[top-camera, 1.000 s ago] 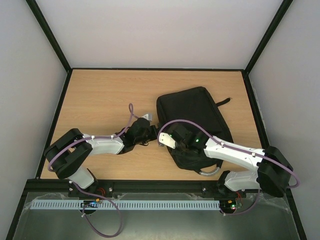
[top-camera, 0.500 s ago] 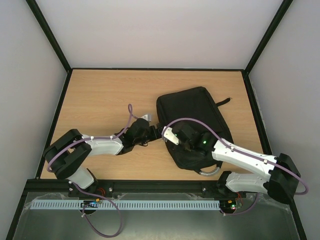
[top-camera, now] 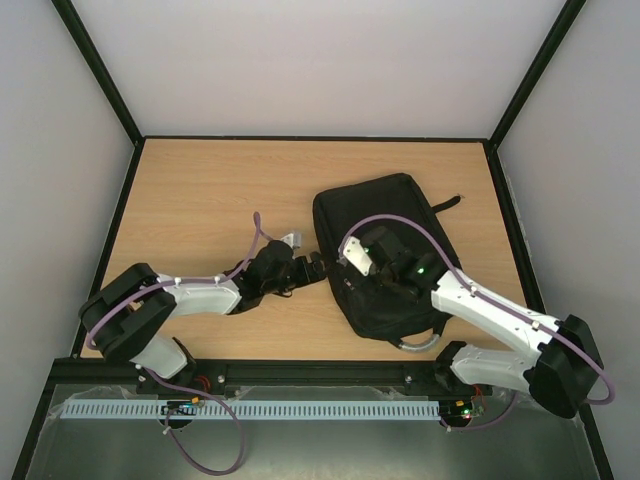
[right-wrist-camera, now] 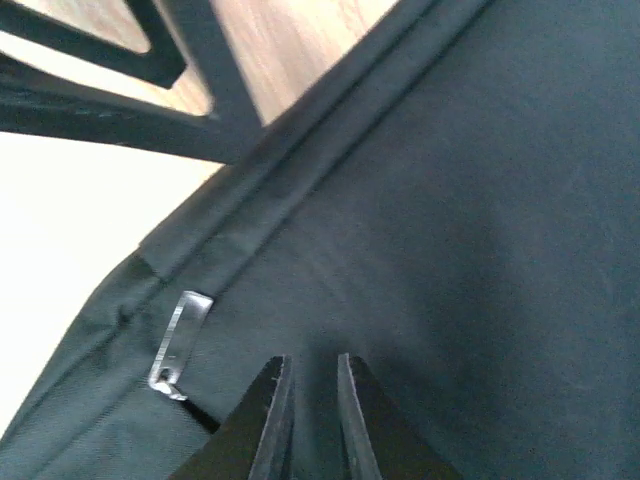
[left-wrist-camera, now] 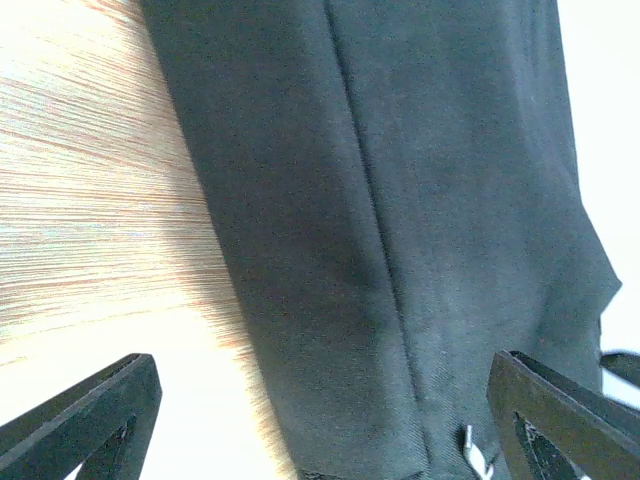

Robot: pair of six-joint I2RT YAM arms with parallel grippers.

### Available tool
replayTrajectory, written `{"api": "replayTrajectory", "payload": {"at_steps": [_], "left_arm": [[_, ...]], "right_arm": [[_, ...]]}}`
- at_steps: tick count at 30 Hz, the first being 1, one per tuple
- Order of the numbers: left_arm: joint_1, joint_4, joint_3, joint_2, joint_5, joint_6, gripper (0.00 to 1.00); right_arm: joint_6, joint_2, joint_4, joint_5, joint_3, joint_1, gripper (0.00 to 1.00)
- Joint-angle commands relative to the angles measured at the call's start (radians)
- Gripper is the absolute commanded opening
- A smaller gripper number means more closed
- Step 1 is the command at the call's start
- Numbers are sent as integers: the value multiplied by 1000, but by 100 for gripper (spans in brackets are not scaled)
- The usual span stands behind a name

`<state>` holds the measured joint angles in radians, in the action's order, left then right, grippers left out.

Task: Pack the student bag
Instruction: Zip the student bag at the center of the board.

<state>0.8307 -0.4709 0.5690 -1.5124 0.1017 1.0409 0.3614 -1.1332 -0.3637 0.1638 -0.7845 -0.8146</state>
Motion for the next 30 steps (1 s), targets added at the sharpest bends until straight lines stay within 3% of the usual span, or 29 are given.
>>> {"api": "replayTrajectory", "payload": {"at_steps": [1,7,13,17,20,22,30], "left_arm": [[1,-67,25,-28,55,-16,92],[1,-87,118,-139,99,-31,81],[1,-66,211,-235,118,-27,69],[0,-64,235,-277,115,-19,41],[2,-77,218,-276,98,5,13],[1,-82,203,-265,93,17,3],[2,-14,63,-68,-72,13,2]], "right_arm": [[-25,1,-62,-38,-33,68,17],[-39,-23,-28,28,-19,160,24],[8,-151,51,79,-9,209,29],[21,-273,91,85,-43,213,28],[20,-367,110,60,-88,213,27],[29,-434,124,47,-121,213,27],[-32,-603,83,-100,-290,201,26]]}}
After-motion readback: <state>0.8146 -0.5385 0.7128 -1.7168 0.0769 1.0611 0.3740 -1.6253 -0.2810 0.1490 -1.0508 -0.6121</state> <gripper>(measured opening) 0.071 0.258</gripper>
